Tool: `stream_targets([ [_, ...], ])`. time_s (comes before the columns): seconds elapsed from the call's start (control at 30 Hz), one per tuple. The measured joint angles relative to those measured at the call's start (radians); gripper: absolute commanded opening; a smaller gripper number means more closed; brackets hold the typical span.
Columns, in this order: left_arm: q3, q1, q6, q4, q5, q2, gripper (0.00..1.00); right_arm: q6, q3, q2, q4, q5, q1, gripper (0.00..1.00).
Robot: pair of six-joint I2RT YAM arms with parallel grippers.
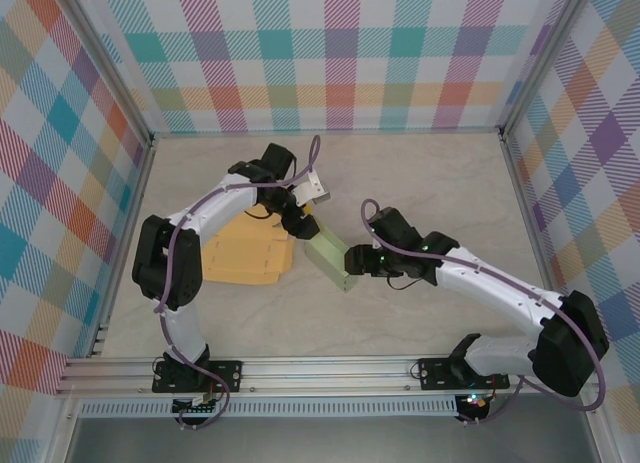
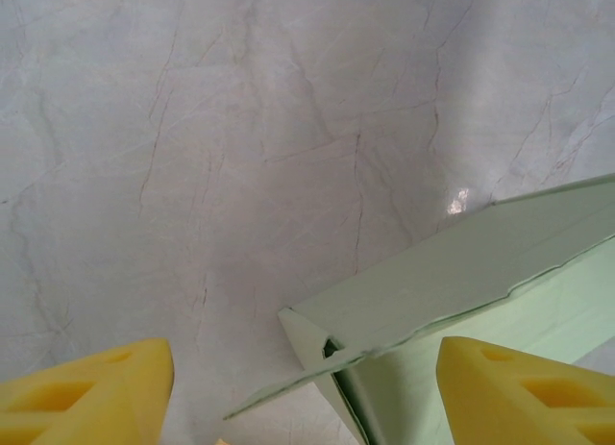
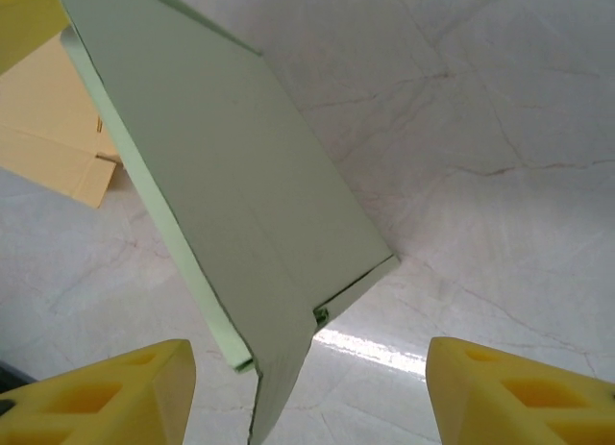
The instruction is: Fold the paper box
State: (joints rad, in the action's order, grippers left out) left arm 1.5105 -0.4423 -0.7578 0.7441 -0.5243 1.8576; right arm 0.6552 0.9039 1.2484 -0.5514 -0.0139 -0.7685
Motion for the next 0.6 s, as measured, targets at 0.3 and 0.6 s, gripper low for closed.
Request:
stream_targets([
  [0.3, 0.064, 0.0, -0.02, 0.057, -0.013, 0.064, 0.54, -0.017, 0.036, 0.027, -0.01, -0.041, 0.0, 0.4],
  [0.6, 0.067, 0.0, -0.018, 0.077, -0.024, 0.065, 0.4, -0.04, 0.056, 0.087, -0.023, -0.066, 0.0, 0.23],
])
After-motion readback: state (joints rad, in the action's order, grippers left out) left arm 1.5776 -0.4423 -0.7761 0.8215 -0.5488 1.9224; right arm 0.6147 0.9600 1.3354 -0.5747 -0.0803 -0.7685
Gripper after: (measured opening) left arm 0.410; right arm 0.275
